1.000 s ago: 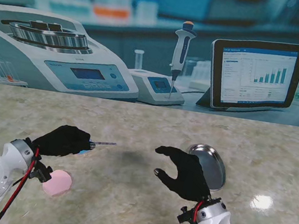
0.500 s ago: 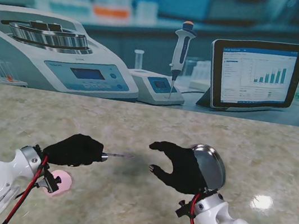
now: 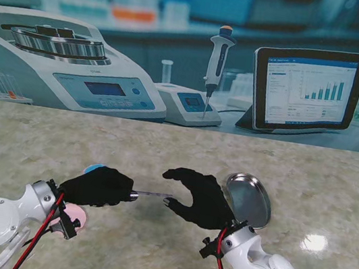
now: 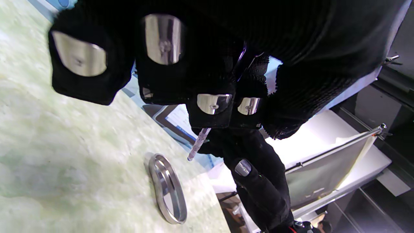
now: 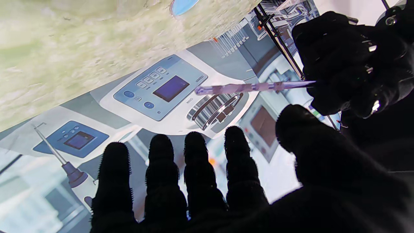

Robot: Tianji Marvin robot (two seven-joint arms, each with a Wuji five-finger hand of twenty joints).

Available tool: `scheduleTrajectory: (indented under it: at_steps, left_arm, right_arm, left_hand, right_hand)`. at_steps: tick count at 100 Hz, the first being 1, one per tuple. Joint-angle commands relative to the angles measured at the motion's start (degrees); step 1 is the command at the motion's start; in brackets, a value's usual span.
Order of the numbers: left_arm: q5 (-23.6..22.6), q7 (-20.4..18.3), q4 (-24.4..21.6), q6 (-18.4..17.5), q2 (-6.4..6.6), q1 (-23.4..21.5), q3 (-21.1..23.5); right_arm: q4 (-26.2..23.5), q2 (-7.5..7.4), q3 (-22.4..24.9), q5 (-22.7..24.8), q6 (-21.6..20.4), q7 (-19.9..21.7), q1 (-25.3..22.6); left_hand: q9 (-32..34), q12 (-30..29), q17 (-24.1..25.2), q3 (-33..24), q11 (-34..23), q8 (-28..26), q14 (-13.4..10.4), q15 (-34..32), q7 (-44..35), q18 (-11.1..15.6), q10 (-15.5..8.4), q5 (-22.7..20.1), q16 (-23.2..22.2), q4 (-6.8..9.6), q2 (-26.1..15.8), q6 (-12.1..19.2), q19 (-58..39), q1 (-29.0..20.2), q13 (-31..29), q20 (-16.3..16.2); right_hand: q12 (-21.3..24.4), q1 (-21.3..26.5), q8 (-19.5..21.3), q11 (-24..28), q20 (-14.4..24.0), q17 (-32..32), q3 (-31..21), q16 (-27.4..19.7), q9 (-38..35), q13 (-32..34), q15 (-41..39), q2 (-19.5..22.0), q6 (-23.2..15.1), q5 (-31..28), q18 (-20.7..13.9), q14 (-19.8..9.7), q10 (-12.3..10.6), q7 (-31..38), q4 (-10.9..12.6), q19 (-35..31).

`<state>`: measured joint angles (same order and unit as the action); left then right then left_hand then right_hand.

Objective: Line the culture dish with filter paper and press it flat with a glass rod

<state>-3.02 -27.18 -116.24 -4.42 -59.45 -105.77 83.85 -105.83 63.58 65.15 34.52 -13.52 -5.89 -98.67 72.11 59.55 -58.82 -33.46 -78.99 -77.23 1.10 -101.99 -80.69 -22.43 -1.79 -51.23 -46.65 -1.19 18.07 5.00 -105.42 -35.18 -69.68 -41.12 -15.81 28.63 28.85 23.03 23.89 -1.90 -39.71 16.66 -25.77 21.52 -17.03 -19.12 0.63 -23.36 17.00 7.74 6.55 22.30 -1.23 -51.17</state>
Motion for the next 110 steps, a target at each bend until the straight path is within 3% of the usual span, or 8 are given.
scheduleTrajectory:
  at_steps: [1, 25, 47, 72, 101, 110]
  left_arm:
    - [0.25, -0.4, -0.8, 0.4, 0.01, -0.28, -0.38]
    - [0.49, -0.35, -1.44, 0.65, 0.01, -0.4, -0.87]
    - [0.71, -0.3, -1.32, 0.72, -0.01, -0.12, -1.15]
    - [1.09, 0.15, -1.01, 0.77, -0.13, 0.37, -1.75]
    - [1.52, 0.23, -0.7, 0.93, -0.17, 1.05, -2.55]
    - [1.67, 0.26, -0.67, 0.99, -0.18, 1.18, -2.75]
  right_arm:
    - [0.21, 0.2, -0.59, -0.34, -0.21, 0.51, 0.15]
    - [1.07, 0.17, -2.0, -1.67, -0.85, 1.29, 1.29]
    - [1.92, 0.18, -3.01, -2.51, -1.34, 1.74, 2.24]
    - [2.92, 0.26, -4.14, -3.46, -1.79, 1.9, 3.31]
    - [3.86, 0.34, -5.04, -3.92, -2.12, 1.95, 4.41]
    - [4.45, 0.45, -5.49, -3.86, -2.3, 1.57, 4.92]
  left_hand:
    - [4.31, 0.07, -2.85, -0.24, -5.45, -1.4, -9.34, -4.74, -5.0, 1.05, -8.41, -1.35, -0.01, 1.82, -1.16, -9.64, -11.76, -0.3, -3.29, 0.02]
    - [4.31, 0.07, -2.85, -0.22, -5.45, -1.4, -9.34, -4.74, -5.0, 1.05, -8.41, -1.35, -0.02, 1.85, -1.18, -9.64, -11.76, -0.34, -3.29, 0.01]
    - [4.3, 0.07, -2.85, -0.2, -5.45, -1.4, -9.31, -4.74, -5.0, 1.05, -8.39, -1.35, -0.02, 1.88, -1.13, -9.64, -11.75, -0.4, -3.29, 0.0]
    - [4.31, 0.08, -2.85, -0.24, -5.45, -1.39, -9.31, -4.74, -5.0, 1.07, -8.39, -1.35, -0.02, 1.91, -1.09, -9.64, -11.78, -0.42, -3.29, -0.01]
    - [4.31, 0.08, -2.85, -0.2, -5.45, -1.39, -9.31, -4.74, -5.0, 1.04, -8.39, -1.35, -0.02, 1.91, -1.13, -9.64, -11.83, -0.37, -3.29, -0.06]
    - [4.31, 0.08, -2.84, -0.2, -5.45, -1.39, -9.31, -4.74, -4.99, 1.01, -8.39, -1.34, -0.02, 1.92, -1.15, -9.66, -11.82, -0.38, -3.29, -0.06]
  right_hand:
    - [-0.1, -1.31, 0.08, 0.63, 1.39, -0.23, 0.91, 0.65, 1.01, -0.82, -1.05, 1.72, 0.17, 2.91, -1.22, -0.03, 0.28, -0.34, 0.08, -1.72]
    - [-0.54, -2.11, 0.16, 1.5, 2.88, -2.05, 1.92, 1.71, -0.56, 0.94, -2.88, 1.51, 0.66, 1.78, -1.12, 0.7, 0.6, -0.21, -0.4, -4.29]
    - [-2.34, -2.79, 1.47, 4.06, 5.12, -5.15, 2.72, 3.76, -5.33, 4.93, -6.21, 1.2, 1.13, -2.78, -0.63, 1.74, 0.95, 2.07, -1.09, -8.33]
    - [-7.62, -3.88, 8.26, 9.51, 8.47, -9.79, 2.2, 8.28, -12.76, 11.2, -13.06, 0.76, -0.51, -10.8, -0.19, 2.94, 0.42, 9.33, -1.86, -14.79]
    - [-13.75, -4.15, 14.21, 16.36, 11.84, -13.95, 1.3, 13.38, -17.31, 15.6, -21.58, 0.71, -2.04, -14.91, -0.76, 3.77, 0.13, 14.03, -2.14, -21.56]
    - [-16.29, -2.68, 16.13, 19.42, 12.76, -15.5, 1.35, 15.13, -18.96, 17.37, -24.93, -0.69, -3.79, -15.27, -0.94, 3.85, -0.52, 18.93, -4.24, -23.59]
